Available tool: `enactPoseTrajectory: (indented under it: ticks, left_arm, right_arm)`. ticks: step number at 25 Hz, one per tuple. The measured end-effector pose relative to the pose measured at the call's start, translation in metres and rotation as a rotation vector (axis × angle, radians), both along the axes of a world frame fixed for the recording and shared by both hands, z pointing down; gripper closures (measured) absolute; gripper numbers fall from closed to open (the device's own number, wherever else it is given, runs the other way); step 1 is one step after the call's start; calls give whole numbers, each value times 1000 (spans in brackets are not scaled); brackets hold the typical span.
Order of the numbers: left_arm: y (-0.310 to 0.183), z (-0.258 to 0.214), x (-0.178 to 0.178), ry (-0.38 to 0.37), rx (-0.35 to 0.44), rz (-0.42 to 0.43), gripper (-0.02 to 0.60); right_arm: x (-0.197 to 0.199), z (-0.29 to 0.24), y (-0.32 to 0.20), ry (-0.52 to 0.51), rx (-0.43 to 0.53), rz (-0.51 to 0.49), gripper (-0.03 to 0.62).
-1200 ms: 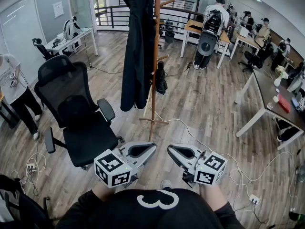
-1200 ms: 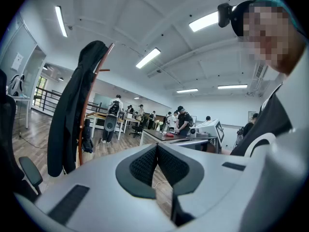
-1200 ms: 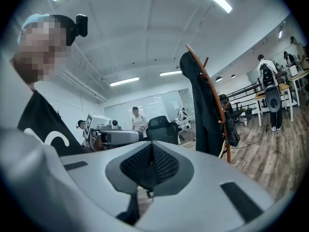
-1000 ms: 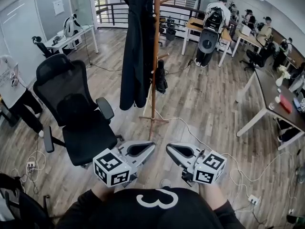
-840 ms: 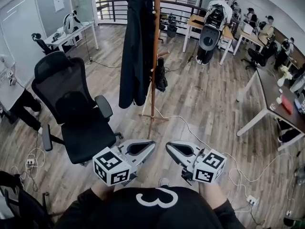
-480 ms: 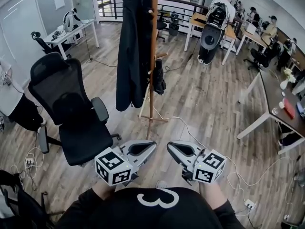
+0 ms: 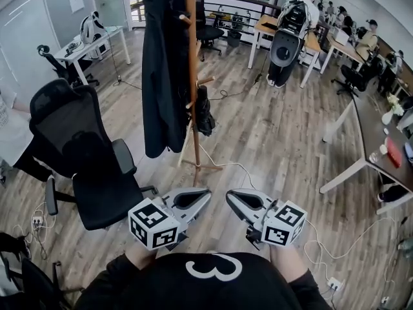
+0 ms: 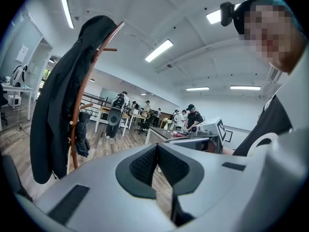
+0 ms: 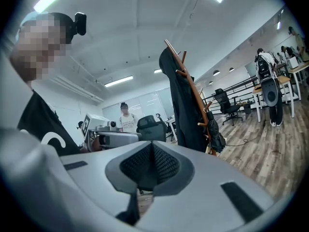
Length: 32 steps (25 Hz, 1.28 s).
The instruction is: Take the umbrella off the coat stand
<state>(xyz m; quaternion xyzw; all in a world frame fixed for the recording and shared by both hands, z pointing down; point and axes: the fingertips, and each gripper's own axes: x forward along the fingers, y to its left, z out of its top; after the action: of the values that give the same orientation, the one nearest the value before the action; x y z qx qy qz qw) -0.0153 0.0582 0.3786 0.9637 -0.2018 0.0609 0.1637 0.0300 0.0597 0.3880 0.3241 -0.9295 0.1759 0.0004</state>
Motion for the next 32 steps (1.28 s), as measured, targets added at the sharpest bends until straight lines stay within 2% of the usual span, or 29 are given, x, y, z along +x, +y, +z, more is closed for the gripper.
enactPoseTrajectory:
  ticks: [8, 19, 32]
  left_arm:
    - [-32, 3, 33, -5, 36, -36, 565]
    - [-61, 16, 45, -16, 33, -41, 566]
    - [-172, 28, 33, -33, -19, -43, 566]
  right_arm:
    - [35, 4, -29, -1, 28, -18, 568]
    - [48, 16, -59, -8, 31, 0, 568]
    - [37, 22, -169, -8, -14, 17, 568]
